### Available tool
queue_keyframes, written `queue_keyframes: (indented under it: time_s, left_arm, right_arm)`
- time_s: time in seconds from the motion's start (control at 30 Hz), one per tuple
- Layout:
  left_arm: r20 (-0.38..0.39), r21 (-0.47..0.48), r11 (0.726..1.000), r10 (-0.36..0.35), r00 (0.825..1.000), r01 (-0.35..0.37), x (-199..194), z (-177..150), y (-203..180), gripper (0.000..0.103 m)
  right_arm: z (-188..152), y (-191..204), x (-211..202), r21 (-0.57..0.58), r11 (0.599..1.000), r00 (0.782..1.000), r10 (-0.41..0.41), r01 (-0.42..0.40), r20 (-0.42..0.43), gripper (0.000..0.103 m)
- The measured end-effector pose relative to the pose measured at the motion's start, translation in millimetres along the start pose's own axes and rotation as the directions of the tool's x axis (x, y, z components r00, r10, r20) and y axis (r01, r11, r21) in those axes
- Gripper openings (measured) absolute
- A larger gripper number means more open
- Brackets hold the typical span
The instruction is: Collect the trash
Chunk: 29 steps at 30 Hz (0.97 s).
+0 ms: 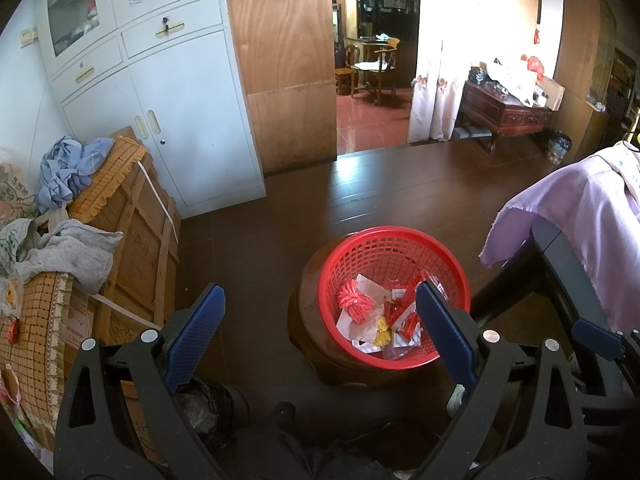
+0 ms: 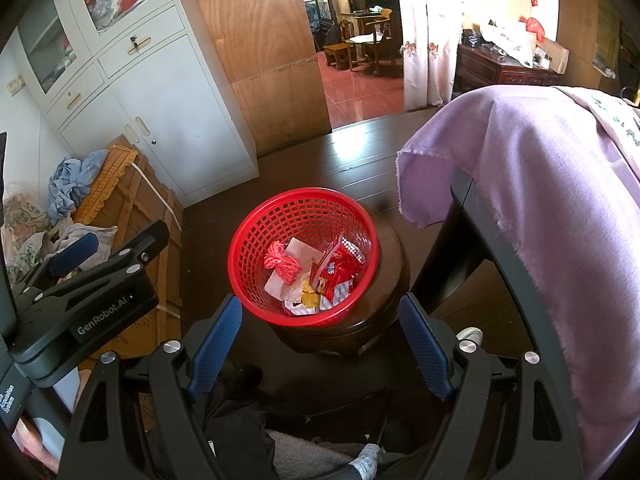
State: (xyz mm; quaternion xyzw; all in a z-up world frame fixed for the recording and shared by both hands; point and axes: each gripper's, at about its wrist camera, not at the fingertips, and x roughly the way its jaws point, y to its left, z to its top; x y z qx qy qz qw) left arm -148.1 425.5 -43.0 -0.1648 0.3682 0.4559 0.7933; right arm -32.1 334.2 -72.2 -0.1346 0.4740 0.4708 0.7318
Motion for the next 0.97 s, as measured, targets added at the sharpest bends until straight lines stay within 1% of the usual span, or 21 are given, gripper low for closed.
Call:
queue_keyframes:
  time_s: [0.57,0.97]
  left_arm:
    - [-0.003,-0.001,1.0,0.001,1.0,-0.001,0.7,-0.3,-1.1,0.093]
    - [-0.004,0.006,1.0,0.003,1.0,-0.003,2.0,-7.3,-5.4,0.093]
  right_arm:
    - [-0.3,0.6,-0.6,0.003,1.0,1.0,0.004,-0.004,-0.002,0.08]
    - [0.1,0.3,-1.7,0.003,1.0,1.0,0.004,-0.004,0.0,0.08]
